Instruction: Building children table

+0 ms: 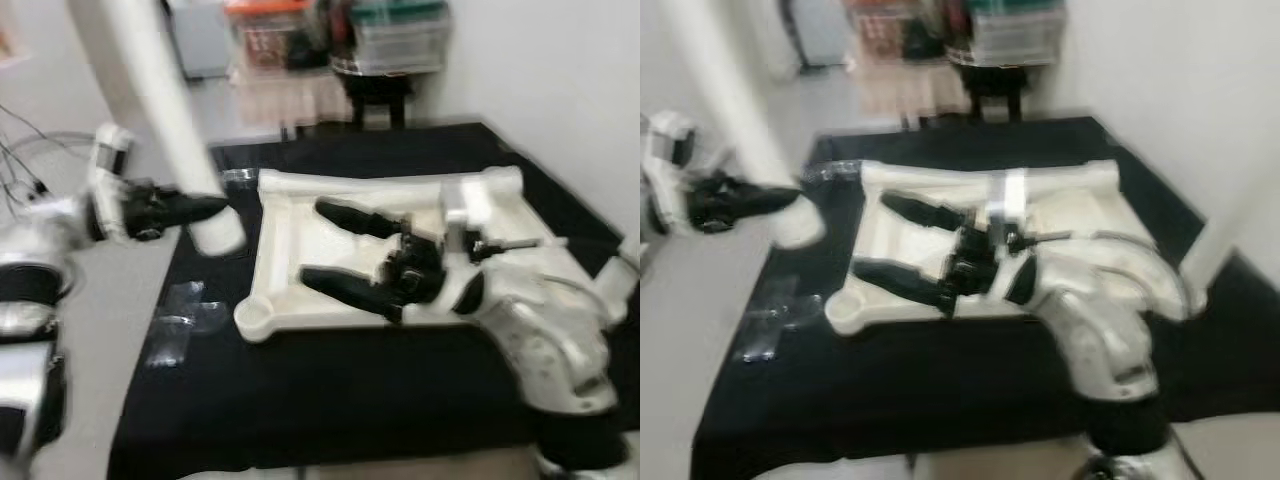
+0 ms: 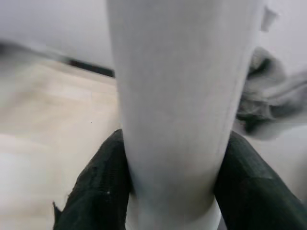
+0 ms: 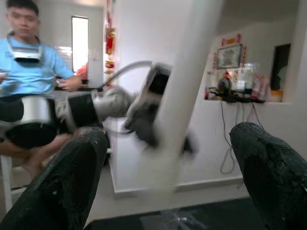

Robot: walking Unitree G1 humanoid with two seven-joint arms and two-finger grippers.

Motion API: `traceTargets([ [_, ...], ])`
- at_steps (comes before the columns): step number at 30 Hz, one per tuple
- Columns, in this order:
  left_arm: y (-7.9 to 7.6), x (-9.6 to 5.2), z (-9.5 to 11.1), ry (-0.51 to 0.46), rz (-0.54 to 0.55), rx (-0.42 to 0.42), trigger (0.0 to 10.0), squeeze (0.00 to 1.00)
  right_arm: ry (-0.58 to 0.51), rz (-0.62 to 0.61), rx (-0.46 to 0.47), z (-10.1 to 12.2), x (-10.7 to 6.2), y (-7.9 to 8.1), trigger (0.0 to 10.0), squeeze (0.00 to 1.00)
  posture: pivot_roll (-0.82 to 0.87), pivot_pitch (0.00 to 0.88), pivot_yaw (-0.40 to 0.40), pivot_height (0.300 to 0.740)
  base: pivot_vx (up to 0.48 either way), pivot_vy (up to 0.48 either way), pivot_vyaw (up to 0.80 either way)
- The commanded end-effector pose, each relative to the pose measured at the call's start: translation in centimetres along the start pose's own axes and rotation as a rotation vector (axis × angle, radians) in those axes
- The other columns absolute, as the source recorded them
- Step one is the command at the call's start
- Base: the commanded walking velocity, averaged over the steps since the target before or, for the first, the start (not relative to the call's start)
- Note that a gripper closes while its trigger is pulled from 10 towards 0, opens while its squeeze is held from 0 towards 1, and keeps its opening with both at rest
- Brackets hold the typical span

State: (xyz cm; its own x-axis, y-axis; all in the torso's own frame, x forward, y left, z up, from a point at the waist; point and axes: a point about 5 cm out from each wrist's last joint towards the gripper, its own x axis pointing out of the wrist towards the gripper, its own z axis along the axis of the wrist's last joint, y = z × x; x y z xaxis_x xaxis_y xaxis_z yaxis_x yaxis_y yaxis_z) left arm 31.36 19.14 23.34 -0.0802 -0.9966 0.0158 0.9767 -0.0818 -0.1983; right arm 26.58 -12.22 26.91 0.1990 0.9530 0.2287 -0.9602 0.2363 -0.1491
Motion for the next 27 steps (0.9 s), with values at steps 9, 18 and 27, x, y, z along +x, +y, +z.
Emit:
traceTargets([
  [9,-1.4,3.3,-1.1,0.045,-0.182,-0.076,0.0,0.0,0.125,-0.041,-0.021,-0.9,1.3,-0.8,10.0,0.0,-0.04,0.0,0.052,0.74,0.0,0.0,0.0],
  [18,-1.0,3.9,-1.5,0.126,-0.148,0.024,0.0,0.0,0.157,-0.068,0.021,-1.5,1.4,-0.9,10.0,0.0,-0.04,0.0,0.055,0.74,0.0,0.0,0.0],
  [27,3.6,5.3,0.3,0.061,0.303,0.38,0.0,0.0,0.214,-0.188,0.026,-2.9,1.8,-2.4,10.0,0.0,-0.02,0.0,0.047,0.74,0.0,0.0,0.0],
])
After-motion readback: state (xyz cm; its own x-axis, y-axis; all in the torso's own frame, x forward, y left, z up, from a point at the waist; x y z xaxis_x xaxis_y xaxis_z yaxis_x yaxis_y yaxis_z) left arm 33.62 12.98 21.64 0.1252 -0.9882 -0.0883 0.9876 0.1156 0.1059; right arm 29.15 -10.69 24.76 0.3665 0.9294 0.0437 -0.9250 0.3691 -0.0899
